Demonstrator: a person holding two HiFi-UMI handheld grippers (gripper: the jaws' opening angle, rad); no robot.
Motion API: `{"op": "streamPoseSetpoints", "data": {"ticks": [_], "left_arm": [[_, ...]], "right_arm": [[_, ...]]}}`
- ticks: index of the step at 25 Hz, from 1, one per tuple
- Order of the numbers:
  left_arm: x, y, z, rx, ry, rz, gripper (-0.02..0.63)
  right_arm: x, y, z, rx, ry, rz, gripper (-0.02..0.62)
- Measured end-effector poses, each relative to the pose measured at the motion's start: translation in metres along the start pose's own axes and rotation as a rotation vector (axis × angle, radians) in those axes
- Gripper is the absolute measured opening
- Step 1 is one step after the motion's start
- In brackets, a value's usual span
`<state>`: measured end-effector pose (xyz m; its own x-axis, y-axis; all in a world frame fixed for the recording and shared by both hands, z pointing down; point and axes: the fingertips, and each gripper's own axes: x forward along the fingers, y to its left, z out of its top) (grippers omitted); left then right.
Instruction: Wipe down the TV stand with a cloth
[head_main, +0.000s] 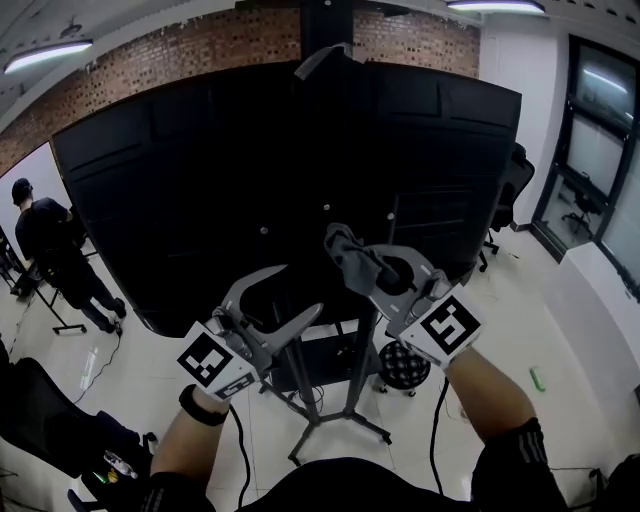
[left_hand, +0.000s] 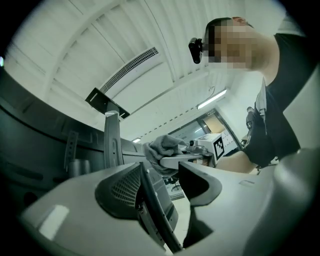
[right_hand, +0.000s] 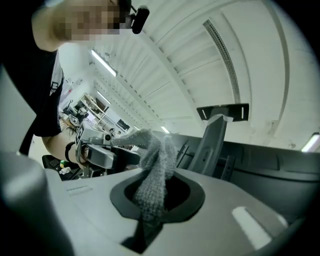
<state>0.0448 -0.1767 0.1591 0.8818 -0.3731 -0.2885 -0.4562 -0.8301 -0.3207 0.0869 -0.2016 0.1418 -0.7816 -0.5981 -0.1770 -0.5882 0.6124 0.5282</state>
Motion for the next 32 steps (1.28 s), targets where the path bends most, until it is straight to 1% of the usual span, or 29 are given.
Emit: {"op": "streamPoseSetpoints", "data": {"ticks": [3,7,11,15,19,23,26,28,32], "left_arm": [[0.017,0.015,0.018,0.032,-0.009,0.011,0.262],[0.035,0.034,0.039,0.024,-0.017,0.023,0.262],[0.046,0.050,0.061,0.056,-0.004,0.037,0.264],[0.058,0.070,0.091,0.070,-0.022,0.043,0.265],[0.071,0.093,0.120,0.087,-0.035,0.055,0.268],[0.075,0.099,0.135,0.110,-0.043,0.066,0.270],[0.081,0.109,0.148,0.106,-0.045,0.072,0.272],[0.084,0.116,0.150,0.098,-0.043,0.077,0.272],[0.086,0.116,0.141,0.097,-0.022,0.077,0.275]], "right_arm": [[0.012,-0.028,0.020,-0.097,-0.004,0.001,0.026],[0.027,-0.059,0.051,-0.198,0.002,0.005,0.026],[0.043,-0.084,0.087,-0.275,-0.021,0.006,0.026],[0.064,-0.117,0.118,-0.360,-0.026,0.003,0.026],[0.089,-0.159,0.141,-0.427,0.006,-0.033,0.026],[0.101,-0.172,0.152,-0.500,0.044,-0.070,0.026],[0.111,-0.191,0.169,-0.542,0.052,-0.118,0.025],[0.118,-0.204,0.177,-0.562,0.065,-0.152,0.025],[0.128,-0.221,0.180,-0.582,0.099,-0.210,0.025]]}}
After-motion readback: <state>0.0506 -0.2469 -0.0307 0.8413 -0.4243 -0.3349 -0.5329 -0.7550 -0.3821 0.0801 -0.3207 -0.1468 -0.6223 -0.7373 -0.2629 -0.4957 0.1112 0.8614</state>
